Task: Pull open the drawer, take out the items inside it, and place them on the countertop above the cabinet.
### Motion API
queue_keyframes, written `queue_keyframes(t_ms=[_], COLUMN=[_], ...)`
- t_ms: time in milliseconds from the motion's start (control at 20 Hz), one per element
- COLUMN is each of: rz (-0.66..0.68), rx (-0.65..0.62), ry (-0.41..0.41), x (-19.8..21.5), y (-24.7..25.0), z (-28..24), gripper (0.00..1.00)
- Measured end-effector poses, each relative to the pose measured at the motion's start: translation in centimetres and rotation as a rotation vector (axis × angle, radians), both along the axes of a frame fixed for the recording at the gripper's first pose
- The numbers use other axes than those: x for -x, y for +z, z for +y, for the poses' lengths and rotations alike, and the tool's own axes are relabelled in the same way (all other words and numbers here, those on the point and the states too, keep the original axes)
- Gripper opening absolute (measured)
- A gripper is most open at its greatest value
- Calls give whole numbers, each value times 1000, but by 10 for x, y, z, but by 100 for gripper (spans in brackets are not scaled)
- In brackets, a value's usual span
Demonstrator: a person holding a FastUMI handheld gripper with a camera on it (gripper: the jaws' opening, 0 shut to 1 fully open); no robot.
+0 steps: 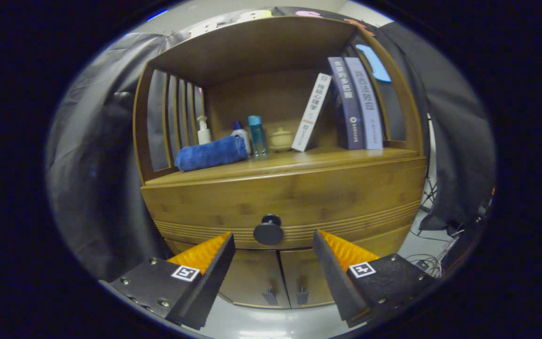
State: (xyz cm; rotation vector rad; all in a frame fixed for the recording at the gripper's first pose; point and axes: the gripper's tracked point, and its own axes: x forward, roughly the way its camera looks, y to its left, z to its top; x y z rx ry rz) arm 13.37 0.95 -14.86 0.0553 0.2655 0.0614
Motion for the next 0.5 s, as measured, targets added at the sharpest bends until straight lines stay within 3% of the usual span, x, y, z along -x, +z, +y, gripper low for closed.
queue_keyframes(t_ms=[150,200,350,450,500], rz=[31,26,16,20,22], rx=[10,43,39,55,45], ry=[20,-27,-26,-66,-71], x=[-15,-23,-25,-22,-29], y=[-15,-19,-20,-24,-27], z=[10,1,-1,-12,-10], gripper=[100,100,53,54,46])
